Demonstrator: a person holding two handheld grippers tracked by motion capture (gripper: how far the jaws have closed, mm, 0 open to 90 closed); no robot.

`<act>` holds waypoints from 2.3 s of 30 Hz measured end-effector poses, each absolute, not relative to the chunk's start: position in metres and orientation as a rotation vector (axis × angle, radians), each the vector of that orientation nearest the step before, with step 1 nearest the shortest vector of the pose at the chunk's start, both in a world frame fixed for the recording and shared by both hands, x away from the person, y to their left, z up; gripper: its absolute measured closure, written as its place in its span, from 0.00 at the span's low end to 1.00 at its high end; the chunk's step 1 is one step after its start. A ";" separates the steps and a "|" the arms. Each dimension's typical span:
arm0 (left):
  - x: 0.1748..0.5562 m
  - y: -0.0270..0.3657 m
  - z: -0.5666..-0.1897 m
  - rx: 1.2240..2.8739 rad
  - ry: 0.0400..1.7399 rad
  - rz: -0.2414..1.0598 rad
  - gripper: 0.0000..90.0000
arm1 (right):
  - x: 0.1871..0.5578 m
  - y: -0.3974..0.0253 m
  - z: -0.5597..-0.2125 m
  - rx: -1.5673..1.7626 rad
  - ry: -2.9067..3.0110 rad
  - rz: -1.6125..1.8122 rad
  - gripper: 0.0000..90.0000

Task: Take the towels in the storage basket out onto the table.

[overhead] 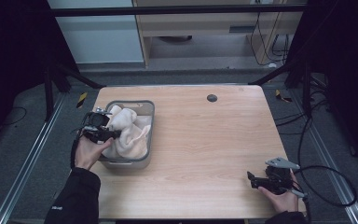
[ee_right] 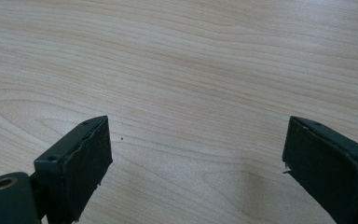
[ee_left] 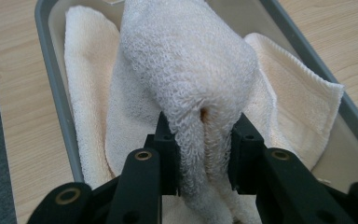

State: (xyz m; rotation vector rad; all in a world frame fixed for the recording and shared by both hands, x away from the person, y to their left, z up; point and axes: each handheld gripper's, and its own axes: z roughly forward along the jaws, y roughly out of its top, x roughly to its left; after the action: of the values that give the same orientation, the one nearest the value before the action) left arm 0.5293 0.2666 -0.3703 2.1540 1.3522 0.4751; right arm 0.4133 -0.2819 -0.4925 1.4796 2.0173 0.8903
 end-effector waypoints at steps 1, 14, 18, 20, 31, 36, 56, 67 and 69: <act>0.528 0.267 -0.368 2.155 1.348 0.478 0.77 | 0.413 -0.282 -0.493 1.482 2.016 0.891 0.09; 0.511 0.275 -0.329 2.083 1.289 0.536 0.77 | 0.413 -0.281 -0.492 1.486 2.020 0.891 0.09; 0.507 0.278 -0.317 2.070 1.281 0.550 0.77 | 0.413 -0.281 -0.493 1.483 2.021 0.886 0.09; 0.505 0.279 -0.312 2.064 1.272 0.558 0.77 | 0.413 -0.281 -0.493 1.482 2.021 0.886 0.09; 0.493 0.286 -0.284 2.013 1.232 0.579 0.77 | 0.413 -0.282 -0.492 1.482 2.022 0.887 0.09; 0.488 0.287 -0.274 2.006 1.215 0.582 0.77 | 0.413 -0.282 -0.492 1.481 2.020 0.887 0.09; 0.471 0.270 -0.237 1.998 1.095 0.560 0.77 | 0.413 -0.282 -0.492 1.478 2.014 0.886 0.09; 0.463 0.248 -0.226 2.058 0.999 0.533 0.77 | 0.413 -0.282 -0.492 1.477 2.013 0.886 0.09; 0.463 0.244 -0.224 2.063 0.984 0.528 0.77 | 0.413 -0.283 -0.492 1.477 2.012 0.888 0.09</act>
State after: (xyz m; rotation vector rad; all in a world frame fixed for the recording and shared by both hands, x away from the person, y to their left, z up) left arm 0.4626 0.2435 -0.2240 2.0634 0.9840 0.5280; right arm 0.4133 -0.2826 -0.4920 1.4765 2.0121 0.8879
